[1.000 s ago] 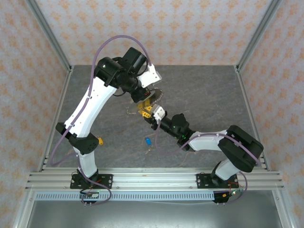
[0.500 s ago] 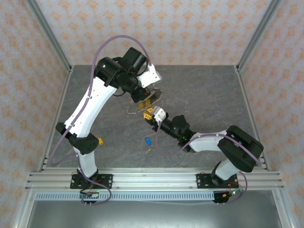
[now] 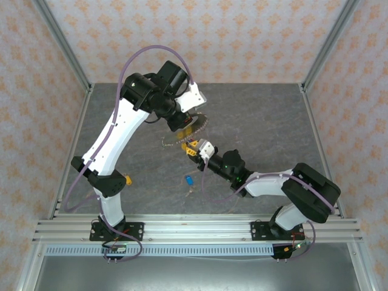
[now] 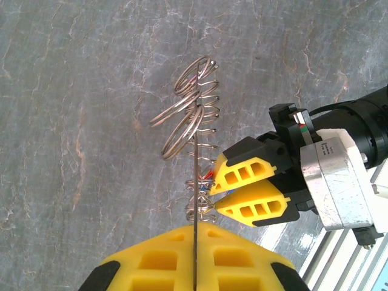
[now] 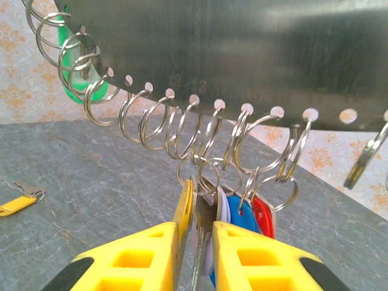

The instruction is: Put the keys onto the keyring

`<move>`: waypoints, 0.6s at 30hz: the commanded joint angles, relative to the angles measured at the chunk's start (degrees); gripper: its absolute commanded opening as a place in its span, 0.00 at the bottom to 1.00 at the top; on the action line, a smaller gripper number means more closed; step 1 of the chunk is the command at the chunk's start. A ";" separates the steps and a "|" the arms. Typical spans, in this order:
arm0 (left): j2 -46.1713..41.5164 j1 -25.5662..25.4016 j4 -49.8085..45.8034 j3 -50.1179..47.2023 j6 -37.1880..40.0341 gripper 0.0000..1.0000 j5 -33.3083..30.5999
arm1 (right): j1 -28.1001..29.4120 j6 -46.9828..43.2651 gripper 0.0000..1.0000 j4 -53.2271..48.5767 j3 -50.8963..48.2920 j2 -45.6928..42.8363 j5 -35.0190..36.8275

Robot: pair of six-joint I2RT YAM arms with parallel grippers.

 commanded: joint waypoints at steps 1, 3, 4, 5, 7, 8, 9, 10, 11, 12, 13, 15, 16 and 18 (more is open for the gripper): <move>-2.81 -0.62 -1.56 0.80 1.45 0.00 -1.36 | 0.27 -0.19 0.21 2.54 -0.98 -2.21 -1.63; -2.92 -0.62 -1.47 0.74 1.59 0.00 -1.42 | 0.25 -0.15 0.21 2.51 -1.62 -3.00 -1.76; -3.01 -0.62 -1.47 0.70 1.59 0.00 -1.47 | 0.27 -0.12 0.21 2.35 -1.96 -3.59 -1.93; -3.06 -0.62 -1.47 0.64 1.60 0.00 -1.52 | 0.27 -0.19 0.21 2.16 -2.20 -4.07 -2.20; -3.10 -0.62 -1.47 0.57 1.76 0.00 -1.48 | 0.32 -0.59 0.21 1.17 -2.67 -5.17 -3.45; -3.12 -0.62 -1.47 0.51 1.76 0.00 -1.62 | 0.27 -0.63 0.21 0.77 -2.80 -5.63 -3.96; -3.10 -0.62 -1.55 0.55 1.83 0.00 -1.49 | 0.27 -0.63 0.21 0.44 -2.94 -6.23 -4.73; -3.10 -0.67 -1.56 0.55 1.90 0.00 -1.37 | 0.27 -0.71 0.20 0.35 -3.04 -6.64 -5.59; -3.10 -0.65 -1.64 0.56 1.98 0.00 -1.16 | 0.21 -0.81 0.20 0.24 -2.94 -6.98 -6.34; -3.10 -0.69 -1.64 0.56 2.11 0.00 -0.82 | 0.33 -0.91 0.20 0.06 -2.82 -7.12 -6.96; -3.08 -0.67 -1.73 0.51 2.36 0.00 -0.45 | 0.36 -0.93 0.19 -0.03 -2.53 -7.26 -7.11; -3.01 -0.66 -1.82 0.50 2.70 0.00 0.37 | 0.36 -1.30 0.19 0.08 -1.86 -7.02 -7.05; -3.01 -0.70 -1.90 0.62 2.88 0.00 0.72 | 0.36 -1.58 0.19 0.40 -1.51 -6.70 -6.87; -3.01 -0.70 -1.91 0.63 3.08 0.00 1.05 | 0.45 -2.27 0.19 1.38 -0.76 -6.11 -6.69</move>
